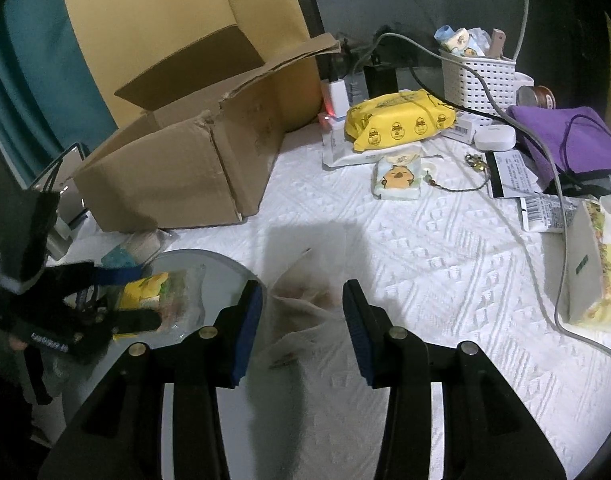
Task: Organize snacks
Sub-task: 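Grasp the paper-wrapped pastry with the right gripper while the left grasps the yellow box pack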
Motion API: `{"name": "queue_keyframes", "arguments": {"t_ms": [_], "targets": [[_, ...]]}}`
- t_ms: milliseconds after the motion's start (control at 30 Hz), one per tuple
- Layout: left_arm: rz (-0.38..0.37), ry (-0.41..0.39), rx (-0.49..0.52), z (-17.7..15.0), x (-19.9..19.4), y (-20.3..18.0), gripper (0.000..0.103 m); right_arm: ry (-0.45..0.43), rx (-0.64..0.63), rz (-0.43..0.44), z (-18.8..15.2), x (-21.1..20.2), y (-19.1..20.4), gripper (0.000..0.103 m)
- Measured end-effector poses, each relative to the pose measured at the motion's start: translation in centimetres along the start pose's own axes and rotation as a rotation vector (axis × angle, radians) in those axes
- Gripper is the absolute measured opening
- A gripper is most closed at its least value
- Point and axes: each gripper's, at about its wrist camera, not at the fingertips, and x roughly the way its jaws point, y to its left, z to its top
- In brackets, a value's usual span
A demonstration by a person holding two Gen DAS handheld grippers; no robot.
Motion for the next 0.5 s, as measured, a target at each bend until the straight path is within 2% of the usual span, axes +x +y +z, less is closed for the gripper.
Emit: {"name": "queue_keyframes", "arguments": {"t_ms": [100, 300, 500], "targets": [[-0.001, 0.01, -0.006, -1.1, -0.5, -0.4, 0.095, 0.0, -0.001, 0.001, 0.0, 0.1, 0.0, 0.045], [0.066, -0.001, 0.041, -1.5, 0.1, -1.6, 0.095, -0.006, -0.002, 0.006, 0.0, 0.2, 0.4, 0.045], [0.197, 0.005, 0.099, -1.1, 1.8, -2.1, 0.095, -0.01, -0.019, 0.011, 0.0, 0.0, 0.8, 0.043]]}}
